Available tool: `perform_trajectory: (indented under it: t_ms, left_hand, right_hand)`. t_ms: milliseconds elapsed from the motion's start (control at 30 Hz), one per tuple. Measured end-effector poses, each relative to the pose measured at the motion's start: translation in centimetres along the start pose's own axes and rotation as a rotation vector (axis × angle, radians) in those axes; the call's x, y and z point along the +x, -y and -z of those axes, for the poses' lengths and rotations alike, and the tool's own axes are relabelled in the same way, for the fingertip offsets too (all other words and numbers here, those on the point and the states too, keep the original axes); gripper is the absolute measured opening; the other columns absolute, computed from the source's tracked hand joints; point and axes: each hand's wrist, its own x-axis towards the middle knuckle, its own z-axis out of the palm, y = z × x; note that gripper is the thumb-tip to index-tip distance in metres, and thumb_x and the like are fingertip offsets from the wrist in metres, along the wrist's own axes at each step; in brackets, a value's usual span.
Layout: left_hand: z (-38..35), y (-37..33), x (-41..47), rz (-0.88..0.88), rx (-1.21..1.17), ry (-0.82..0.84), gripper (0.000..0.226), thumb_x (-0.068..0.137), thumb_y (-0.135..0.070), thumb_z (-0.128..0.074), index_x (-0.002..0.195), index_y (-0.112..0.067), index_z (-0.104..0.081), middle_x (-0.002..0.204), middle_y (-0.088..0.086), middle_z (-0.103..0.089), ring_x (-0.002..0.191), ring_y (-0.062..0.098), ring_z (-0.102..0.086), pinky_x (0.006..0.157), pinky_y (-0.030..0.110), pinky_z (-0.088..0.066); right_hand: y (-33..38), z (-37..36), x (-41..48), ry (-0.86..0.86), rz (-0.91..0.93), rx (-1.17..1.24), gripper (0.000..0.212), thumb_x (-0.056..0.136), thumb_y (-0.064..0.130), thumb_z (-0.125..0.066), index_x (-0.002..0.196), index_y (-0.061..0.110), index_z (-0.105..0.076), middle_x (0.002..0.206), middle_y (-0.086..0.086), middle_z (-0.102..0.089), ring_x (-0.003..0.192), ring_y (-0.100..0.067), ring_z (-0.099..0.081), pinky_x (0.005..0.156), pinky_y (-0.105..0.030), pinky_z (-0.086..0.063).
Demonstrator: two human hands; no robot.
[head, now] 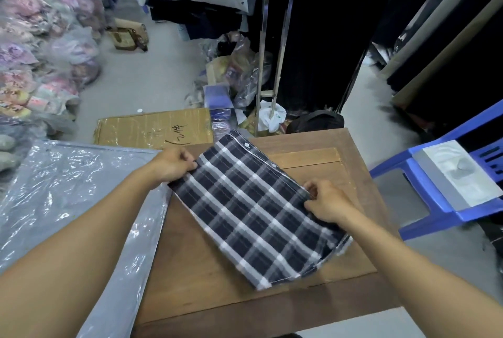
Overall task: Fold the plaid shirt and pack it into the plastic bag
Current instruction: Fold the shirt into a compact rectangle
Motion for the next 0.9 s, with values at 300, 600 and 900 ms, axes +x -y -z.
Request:
perform_trajectory:
  t_ms: [300, 600, 900]
  left_hand:
    - [-5.0, 0.2, -4.7, 0.154, 0.022, 0.435, 0.017, 0.088, -0.015, -0.071, 0.08, -0.009, -0.057, 0.07, 0.008, -0.072, 0.054, 0.012, -0.068, 0.045, 0.018, -0.05]
    - [-6.3, 0.4, -5.4, 0.223, 0.1, 0.577, 0.03, 0.082, -0.037, -0.076, 0.079, -0.011, -0.062, 0.086, 0.012, -0.079, 0.054, 0.012, -0.067, 0.042, 0.017, -0.043]
    - [-0.7, 3.5, -0.7, 0.124, 0.236, -0.38, 0.045, 0.089, -0.05, -0.058, 0.12, -0.017, -0.062, 0.131, 0.012, -0.059, 0.118, 0.033, -0.056, 0.097, 0.043, -0.047]
  right_hand:
    - [0.9, 3.3, 5.9, -0.279, 0.24, -0.623, 0.044, 0.091, 0.002, -0.045, 0.129, 0.022, -0.056, 0.129, -0.01, -0.059, 0.121, -0.033, -0.048, 0.1, -0.047, -0.036]
    - [-0.1, 1.4, 8.3, -0.333, 0.396, -0.683, 0.051, 0.085, 0.0, -0.055, 0.132, 0.02, -0.055, 0.132, -0.007, -0.058, 0.123, -0.031, -0.049, 0.118, -0.046, -0.022]
    - [0.3, -0.1, 5.7, -0.396, 0.587, -0.512, 0.047, 0.083, 0.013, -0.063, 0.13, 0.015, -0.058, 0.121, -0.007, -0.058, 0.12, -0.03, -0.05, 0.118, -0.052, -0.028]
